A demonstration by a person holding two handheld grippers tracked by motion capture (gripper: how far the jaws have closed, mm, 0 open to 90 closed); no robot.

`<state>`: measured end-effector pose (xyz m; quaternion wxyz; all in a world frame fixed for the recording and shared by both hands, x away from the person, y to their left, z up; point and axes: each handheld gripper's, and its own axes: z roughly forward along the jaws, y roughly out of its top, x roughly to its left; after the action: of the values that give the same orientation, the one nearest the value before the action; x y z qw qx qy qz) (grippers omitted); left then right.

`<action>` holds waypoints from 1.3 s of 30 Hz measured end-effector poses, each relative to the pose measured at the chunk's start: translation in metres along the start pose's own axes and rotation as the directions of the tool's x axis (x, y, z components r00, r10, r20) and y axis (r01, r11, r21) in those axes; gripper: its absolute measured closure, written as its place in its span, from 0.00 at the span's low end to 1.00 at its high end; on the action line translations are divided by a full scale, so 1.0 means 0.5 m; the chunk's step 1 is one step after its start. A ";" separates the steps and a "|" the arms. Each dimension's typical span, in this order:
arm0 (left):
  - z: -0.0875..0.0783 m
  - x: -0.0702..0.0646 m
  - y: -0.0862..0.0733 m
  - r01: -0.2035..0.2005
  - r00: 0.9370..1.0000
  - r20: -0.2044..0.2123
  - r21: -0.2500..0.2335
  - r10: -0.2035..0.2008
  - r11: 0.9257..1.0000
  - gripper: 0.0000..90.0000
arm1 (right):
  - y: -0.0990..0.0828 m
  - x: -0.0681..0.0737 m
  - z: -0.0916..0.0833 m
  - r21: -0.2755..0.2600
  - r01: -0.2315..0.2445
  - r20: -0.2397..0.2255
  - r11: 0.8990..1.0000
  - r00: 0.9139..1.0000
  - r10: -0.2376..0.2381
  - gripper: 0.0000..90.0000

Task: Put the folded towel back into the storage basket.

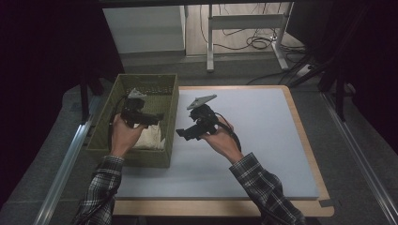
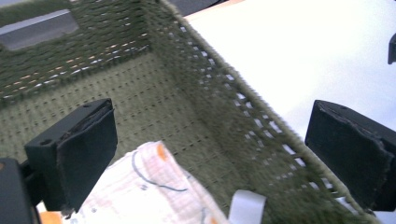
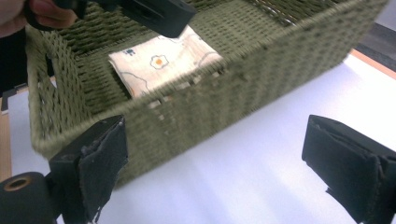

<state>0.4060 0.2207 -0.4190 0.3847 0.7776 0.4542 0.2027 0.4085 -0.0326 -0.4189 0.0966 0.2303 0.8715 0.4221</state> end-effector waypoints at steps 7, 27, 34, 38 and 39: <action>0.008 -0.042 0.008 -0.026 0.999 0.020 -0.005 0.026 1.000 0.02 | -0.045 -0.027 -0.040 -0.002 -0.032 0.011 0.999 0.999 0.032 0.07; 0.031 -0.203 0.010 -0.112 0.988 0.108 -0.022 0.113 0.994 0.00 | -0.169 -0.069 -0.162 -0.005 -0.066 0.074 0.998 0.995 0.066 0.07; 0.041 -0.260 0.012 -0.151 0.978 0.145 -0.019 0.153 0.988 0.00 | -0.214 -0.080 -0.199 -0.004 -0.080 0.102 0.997 0.992 0.080 0.07; 0.054 -0.290 0.006 -0.153 0.973 0.170 -0.028 0.155 0.988 0.00 | -0.240 -0.085 -0.221 -0.015 -0.095 0.111 0.995 0.989 0.096 0.07; 0.058 -0.296 0.004 -0.154 0.972 0.177 -0.031 0.157 0.988 0.00 | -0.249 -0.087 -0.228 -0.018 -0.100 0.113 0.995 0.988 0.102 0.07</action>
<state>0.3514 0.0804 -0.4305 0.4133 0.8225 0.3538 0.1656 0.3654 -0.1993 -0.4457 0.1258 0.2972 0.8492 0.4180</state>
